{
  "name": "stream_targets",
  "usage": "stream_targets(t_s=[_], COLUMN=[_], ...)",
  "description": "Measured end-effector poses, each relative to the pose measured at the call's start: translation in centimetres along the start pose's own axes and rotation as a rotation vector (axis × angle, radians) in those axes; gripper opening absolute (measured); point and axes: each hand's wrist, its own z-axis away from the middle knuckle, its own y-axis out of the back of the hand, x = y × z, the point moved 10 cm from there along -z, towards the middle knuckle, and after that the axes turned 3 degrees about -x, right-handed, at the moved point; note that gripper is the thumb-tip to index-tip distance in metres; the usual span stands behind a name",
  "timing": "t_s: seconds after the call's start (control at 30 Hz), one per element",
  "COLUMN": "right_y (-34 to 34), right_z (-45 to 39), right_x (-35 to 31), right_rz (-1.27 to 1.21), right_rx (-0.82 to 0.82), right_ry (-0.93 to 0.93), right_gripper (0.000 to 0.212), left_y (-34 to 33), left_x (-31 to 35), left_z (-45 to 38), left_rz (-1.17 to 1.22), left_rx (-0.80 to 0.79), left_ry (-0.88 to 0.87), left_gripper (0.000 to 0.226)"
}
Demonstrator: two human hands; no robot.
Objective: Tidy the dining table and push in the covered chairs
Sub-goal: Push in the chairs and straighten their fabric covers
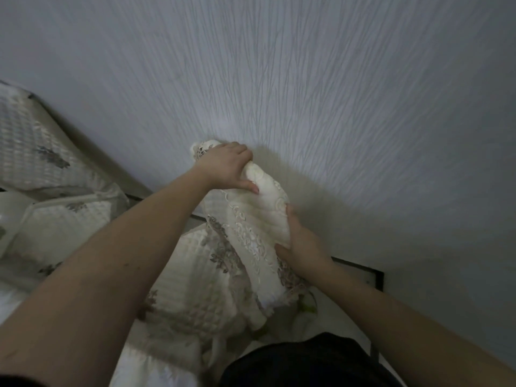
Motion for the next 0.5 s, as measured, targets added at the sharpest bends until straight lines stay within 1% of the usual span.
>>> stream_targets(t_s=[0.2, 0.4, 0.5], right_y=[-1.2, -3.9, -5.7], right_z=[-2.8, -5.2, -6.0], right_x=[-4.2, -9.3, -11.5], right_rz=[0.095, 0.179, 0.169], right_rx=[-0.030, -0.069, -0.143], right_ry=[0.067, 0.154, 0.182], right_gripper=[0.092, 0.095, 0.093], left_y=[0.9, 1.0, 0.5], left_x=[-5.4, -11.1, -13.5], left_z=[4.3, 10.3, 13.4], left_rz=[-0.015, -0.007, 0.006], left_rx=[0.049, 0.060, 0.054], left_ry=[0.136, 0.305, 0.382], left_gripper=[0.095, 0.091, 0.085])
